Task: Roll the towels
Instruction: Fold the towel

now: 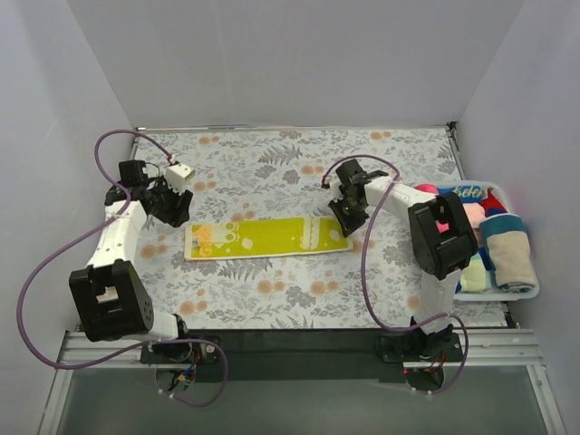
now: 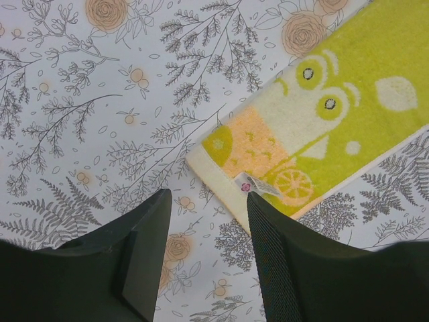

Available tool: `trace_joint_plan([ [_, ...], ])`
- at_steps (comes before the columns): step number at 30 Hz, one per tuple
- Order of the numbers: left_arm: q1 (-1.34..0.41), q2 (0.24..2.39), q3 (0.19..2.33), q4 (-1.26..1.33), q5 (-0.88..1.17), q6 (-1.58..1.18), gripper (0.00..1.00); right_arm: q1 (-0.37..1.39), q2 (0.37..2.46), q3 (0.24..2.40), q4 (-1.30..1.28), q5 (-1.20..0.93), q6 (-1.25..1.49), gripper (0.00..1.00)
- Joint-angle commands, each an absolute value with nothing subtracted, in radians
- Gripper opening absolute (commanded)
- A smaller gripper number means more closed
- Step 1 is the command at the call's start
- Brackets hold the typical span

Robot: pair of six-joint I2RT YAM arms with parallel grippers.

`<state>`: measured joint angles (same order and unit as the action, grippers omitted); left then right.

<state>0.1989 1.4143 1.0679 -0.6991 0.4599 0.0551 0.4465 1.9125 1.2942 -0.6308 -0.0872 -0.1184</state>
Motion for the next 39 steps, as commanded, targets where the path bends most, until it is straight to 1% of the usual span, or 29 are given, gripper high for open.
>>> trace_joint_plan([
  [1,0.199,1.379,1.063,-0.687,0.465,0.046,0.46,0.488,1.985,1.246,-0.62,-0.011,-0.113,0.15],
  [2,0.201,1.381,1.066,-0.687,0.462,0.045,0.46,0.488,1.985,1.243,-0.621,0.032,-0.115,0.05],
  [3,0.199,1.382,1.069,-0.686,0.462,0.048,0.46,0.485,1.982,1.243,-0.624,0.041,-0.118,0.01],
  [8,0.201,1.387,1.074,-0.684,0.46,0.055,0.46,0.434,1.916,1.218,-0.666,0.015,-0.159,0.01],
  [15,0.201,1.384,1.081,-0.709,0.477,0.052,0.46,0.364,1.721,1.216,-0.703,0.006,-0.311,0.01],
  [20,0.201,1.407,1.118,-0.756,0.511,0.043,0.46,0.382,1.675,1.298,-0.764,-0.156,-0.365,0.01],
  [21,0.201,1.405,1.12,-0.753,0.517,0.031,0.63,0.387,1.681,1.311,-0.775,-0.173,-0.362,0.01],
  [22,0.201,1.402,1.123,-0.752,0.528,0.028,0.82,0.403,1.684,1.319,-0.779,-0.187,-0.354,0.01],
  [23,0.199,1.402,1.124,-0.753,0.541,0.022,0.91,0.411,1.687,1.334,-0.782,-0.227,-0.332,0.01],
  [25,0.201,1.41,1.143,-0.77,0.587,0.009,0.95,0.429,1.7,1.347,-0.781,-0.27,-0.304,0.01],
  [32,0.201,1.427,1.187,-0.811,0.62,-0.04,0.98,0.514,1.775,1.431,-0.772,-0.423,-0.219,0.01],
  [39,0.201,1.387,1.149,-0.819,0.574,-0.038,0.98,0.574,1.922,1.525,-0.744,-0.509,-0.157,0.01],
])
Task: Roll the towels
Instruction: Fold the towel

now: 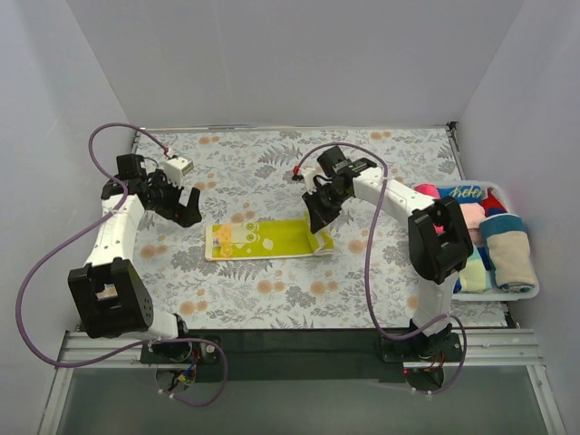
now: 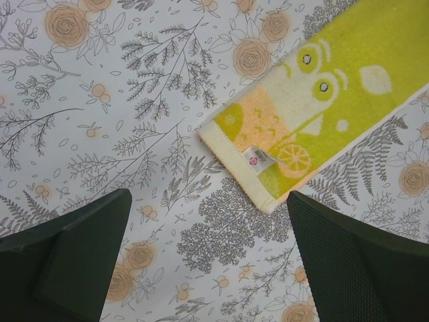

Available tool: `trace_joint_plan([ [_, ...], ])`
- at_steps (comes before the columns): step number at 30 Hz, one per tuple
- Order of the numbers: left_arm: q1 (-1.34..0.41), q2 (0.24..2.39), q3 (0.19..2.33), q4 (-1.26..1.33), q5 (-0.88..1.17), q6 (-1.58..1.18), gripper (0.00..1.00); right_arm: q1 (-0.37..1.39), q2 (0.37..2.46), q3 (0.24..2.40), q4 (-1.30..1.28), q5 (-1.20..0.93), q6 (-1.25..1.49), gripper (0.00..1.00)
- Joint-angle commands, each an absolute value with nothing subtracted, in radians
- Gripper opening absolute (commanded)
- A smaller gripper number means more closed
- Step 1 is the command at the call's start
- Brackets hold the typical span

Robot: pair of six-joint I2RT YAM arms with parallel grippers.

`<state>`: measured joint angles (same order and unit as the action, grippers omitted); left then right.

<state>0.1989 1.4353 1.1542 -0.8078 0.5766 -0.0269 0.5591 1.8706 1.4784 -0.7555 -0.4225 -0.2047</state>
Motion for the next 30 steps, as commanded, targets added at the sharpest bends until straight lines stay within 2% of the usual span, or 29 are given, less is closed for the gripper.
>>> trace_joint_plan([
  [1,0.201,1.384,1.146,-0.822,0.569,-0.038,0.98,0.575,1.936,1.54,-0.735,-0.517,-0.141,0.01],
  [9,0.201,1.37,1.127,-0.839,0.529,-0.011,0.98,0.587,2.035,1.583,-0.69,-0.554,-0.063,0.01],
  [30,0.201,1.368,1.118,-0.847,0.528,-0.005,0.98,0.601,2.083,1.649,-0.655,-0.571,-0.006,0.01],
])
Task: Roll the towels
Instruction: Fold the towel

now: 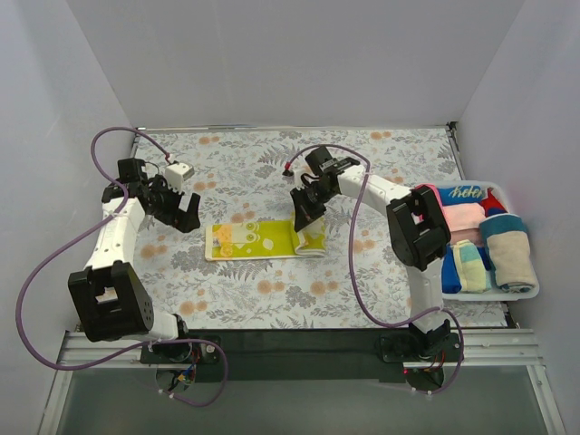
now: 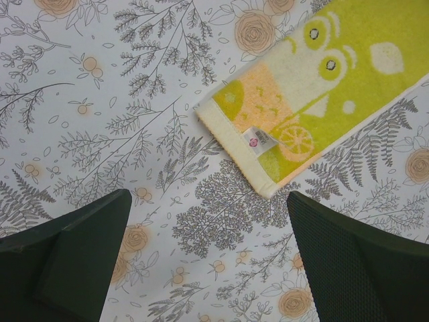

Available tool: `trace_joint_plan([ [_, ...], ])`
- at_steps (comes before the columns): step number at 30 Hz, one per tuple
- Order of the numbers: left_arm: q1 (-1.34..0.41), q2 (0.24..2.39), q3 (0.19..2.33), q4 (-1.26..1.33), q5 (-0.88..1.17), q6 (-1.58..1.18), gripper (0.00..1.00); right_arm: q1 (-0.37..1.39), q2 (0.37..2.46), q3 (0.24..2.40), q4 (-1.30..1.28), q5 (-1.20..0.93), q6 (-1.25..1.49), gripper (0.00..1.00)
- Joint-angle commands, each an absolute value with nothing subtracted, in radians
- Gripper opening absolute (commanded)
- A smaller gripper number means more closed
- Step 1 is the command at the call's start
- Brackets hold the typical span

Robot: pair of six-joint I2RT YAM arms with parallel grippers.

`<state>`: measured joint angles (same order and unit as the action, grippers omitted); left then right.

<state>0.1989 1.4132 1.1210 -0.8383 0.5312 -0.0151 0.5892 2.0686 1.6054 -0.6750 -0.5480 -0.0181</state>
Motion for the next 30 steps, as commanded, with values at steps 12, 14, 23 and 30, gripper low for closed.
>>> trace_joint_plan([
  [12,0.201,1.365,1.112,-0.847,0.522,-0.005,0.98,0.624,2.123,1.655,-0.652,-0.565,-0.006,0.01],
  [14,0.201,1.364,1.111,-0.847,0.52,-0.005,0.98,0.624,2.126,1.66,-0.65,-0.568,-0.006,0.04],
  [23,0.195,1.336,1.097,-0.876,0.614,0.106,0.98,0.609,2.103,1.703,-0.657,-0.609,-0.015,0.43],
  [30,0.143,1.384,1.097,-0.94,0.629,0.149,0.85,0.502,2.011,1.634,-0.673,-0.674,-0.11,0.41],
])
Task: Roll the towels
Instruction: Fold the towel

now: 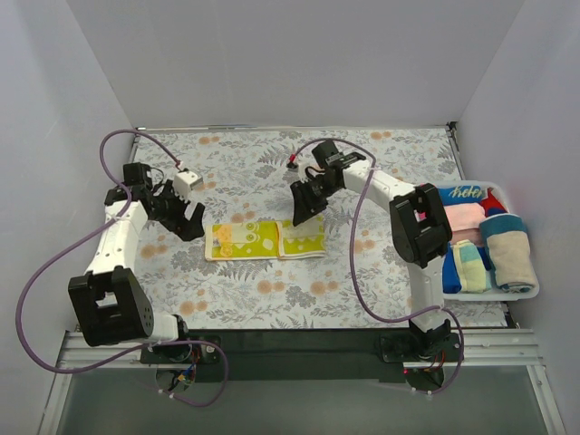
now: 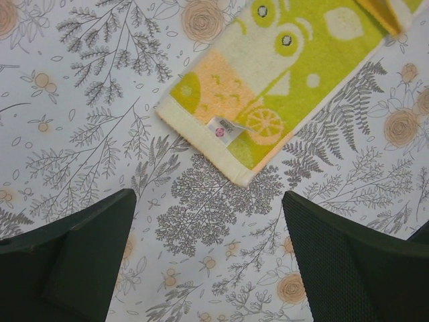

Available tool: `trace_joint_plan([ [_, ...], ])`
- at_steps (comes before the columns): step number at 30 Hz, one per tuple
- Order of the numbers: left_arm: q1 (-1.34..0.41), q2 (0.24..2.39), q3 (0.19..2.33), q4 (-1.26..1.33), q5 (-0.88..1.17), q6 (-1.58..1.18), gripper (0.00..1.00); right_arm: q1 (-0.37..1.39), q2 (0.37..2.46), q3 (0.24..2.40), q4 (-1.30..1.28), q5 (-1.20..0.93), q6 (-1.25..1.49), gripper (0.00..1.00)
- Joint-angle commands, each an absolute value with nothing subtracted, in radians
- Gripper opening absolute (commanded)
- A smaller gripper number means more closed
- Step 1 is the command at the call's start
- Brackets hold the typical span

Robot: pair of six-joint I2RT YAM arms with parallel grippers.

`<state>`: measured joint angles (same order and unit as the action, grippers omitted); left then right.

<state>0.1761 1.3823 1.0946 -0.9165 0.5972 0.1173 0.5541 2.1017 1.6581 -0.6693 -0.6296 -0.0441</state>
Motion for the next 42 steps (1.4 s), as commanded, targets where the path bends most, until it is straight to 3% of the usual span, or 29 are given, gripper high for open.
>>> trace_joint_plan([
  [1,0.132,1.393,1.092,-0.94,0.63,0.141,0.81,0.496,2.01,1.623,-0.675,-0.654,-0.123,0.38],
  [2,0.12,1.41,1.085,-0.937,0.634,0.134,0.71,0.492,2.013,1.617,-0.678,-0.62,-0.136,0.32],
  [8,0.015,1.482,1.026,-0.861,0.591,0.045,0.4,0.494,2.077,1.608,-0.683,-0.525,-0.186,0.19],
  [19,-0.026,1.75,1.054,-0.73,0.549,-0.054,0.24,0.495,2.072,1.436,-0.701,-0.498,-0.233,0.14],
  [27,-0.031,2.012,1.336,-0.699,0.546,-0.032,0.24,0.619,1.965,1.218,-0.696,-0.747,-0.249,0.2],
  [31,-0.051,2.169,1.599,-0.771,0.626,-0.014,0.36,0.709,1.861,1.213,-0.696,-0.868,-0.25,0.31],
  [35,-0.051,2.194,1.779,-0.856,0.701,0.021,0.42,0.62,1.752,1.223,-0.696,-0.884,-0.235,0.36],
  [42,-0.071,1.971,1.527,-0.778,0.618,-0.035,0.36,0.526,1.833,1.235,-0.689,-0.766,-0.224,0.31],
])
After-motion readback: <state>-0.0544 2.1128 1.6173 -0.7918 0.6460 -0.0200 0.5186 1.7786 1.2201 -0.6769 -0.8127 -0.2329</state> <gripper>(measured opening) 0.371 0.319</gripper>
